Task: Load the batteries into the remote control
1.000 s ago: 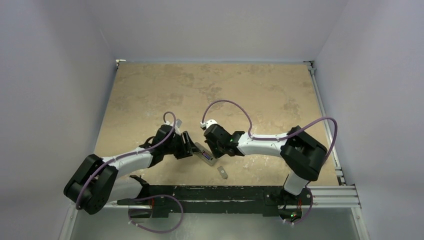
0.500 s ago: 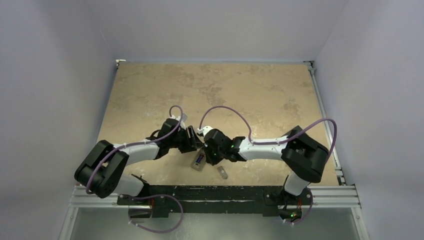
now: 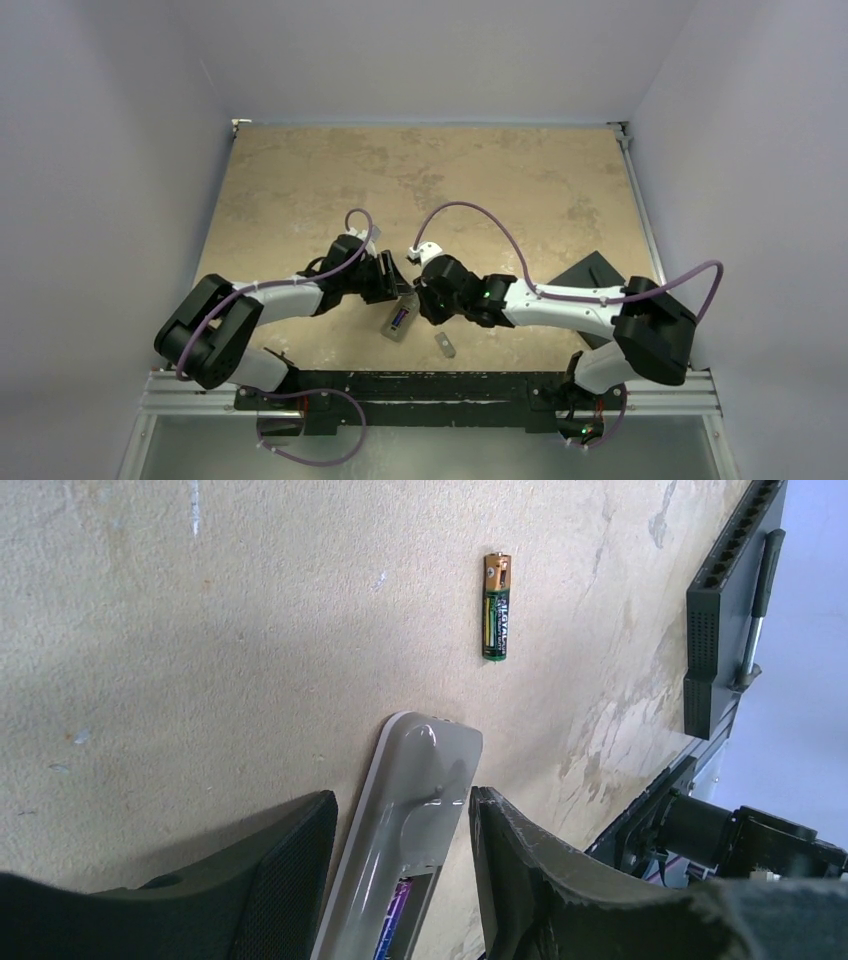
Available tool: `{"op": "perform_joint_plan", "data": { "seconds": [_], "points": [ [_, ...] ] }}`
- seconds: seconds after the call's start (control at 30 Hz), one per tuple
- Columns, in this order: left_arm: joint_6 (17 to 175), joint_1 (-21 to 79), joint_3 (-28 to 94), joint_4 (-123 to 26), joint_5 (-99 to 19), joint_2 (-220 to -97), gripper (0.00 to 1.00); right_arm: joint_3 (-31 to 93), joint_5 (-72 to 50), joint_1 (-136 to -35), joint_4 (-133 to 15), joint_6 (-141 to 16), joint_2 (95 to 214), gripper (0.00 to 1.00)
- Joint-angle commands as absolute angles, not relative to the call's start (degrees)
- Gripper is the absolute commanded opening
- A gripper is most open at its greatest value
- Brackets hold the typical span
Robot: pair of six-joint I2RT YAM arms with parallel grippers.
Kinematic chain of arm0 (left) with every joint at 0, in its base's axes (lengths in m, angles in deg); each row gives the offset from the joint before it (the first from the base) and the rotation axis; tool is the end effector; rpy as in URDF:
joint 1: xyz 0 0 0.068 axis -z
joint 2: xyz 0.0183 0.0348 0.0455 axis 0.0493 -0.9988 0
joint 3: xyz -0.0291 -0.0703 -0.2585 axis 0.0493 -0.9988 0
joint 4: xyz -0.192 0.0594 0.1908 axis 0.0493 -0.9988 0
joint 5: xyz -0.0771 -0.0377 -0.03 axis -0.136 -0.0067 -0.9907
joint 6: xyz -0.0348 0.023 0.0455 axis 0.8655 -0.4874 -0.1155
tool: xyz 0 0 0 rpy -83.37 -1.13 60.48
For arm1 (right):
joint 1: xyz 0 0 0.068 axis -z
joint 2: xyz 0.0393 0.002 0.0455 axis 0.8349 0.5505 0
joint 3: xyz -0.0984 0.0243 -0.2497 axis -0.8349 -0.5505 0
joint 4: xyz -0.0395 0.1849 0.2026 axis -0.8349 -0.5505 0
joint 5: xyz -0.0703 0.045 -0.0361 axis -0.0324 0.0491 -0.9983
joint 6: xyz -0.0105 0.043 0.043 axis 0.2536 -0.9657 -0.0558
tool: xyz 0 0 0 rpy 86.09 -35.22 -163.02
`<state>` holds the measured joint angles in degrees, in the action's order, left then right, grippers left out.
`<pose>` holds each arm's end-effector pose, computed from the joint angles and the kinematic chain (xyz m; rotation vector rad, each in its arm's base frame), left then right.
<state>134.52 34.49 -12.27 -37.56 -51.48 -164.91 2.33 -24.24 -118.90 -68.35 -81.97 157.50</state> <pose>0.2208 -0.1544 0.1105 -0.2099 2.5220 -1.0522 0.1529 0.2816 0.1749 -0.7214 2.3658 0.5947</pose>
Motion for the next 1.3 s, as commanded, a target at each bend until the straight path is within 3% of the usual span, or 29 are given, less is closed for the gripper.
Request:
{"op": "perform_joint_plan", "data": {
  "seconds": [0.0, 0.17, 0.7, 1.27],
  "points": [
    [131.29, 34.86, -11.88, -41.30, -48.94, -163.02, 0.52, 3.35, -29.64, -119.00, -71.13, -82.86, 154.40, 0.18],
    [129.57, 35.07, -11.96, -45.85, -46.71, -159.32, 0.52, 3.82, -31.64, -118.92, -72.59, -82.82, 153.14, 0.25],
    [126.63, 38.71, -7.42, -64.95, -39.87, -148.66, 0.47, 3.31, -32.21, -118.92, -74.59, -82.41, 155.15, 0.23],
    [124.09, 50.00, 0.72, -72.57, -25.43, -156.10, 0.47, 2.09, -31.66, -118.92, -74.52, -83.46, 154.33, 0.19]
  ]
}}
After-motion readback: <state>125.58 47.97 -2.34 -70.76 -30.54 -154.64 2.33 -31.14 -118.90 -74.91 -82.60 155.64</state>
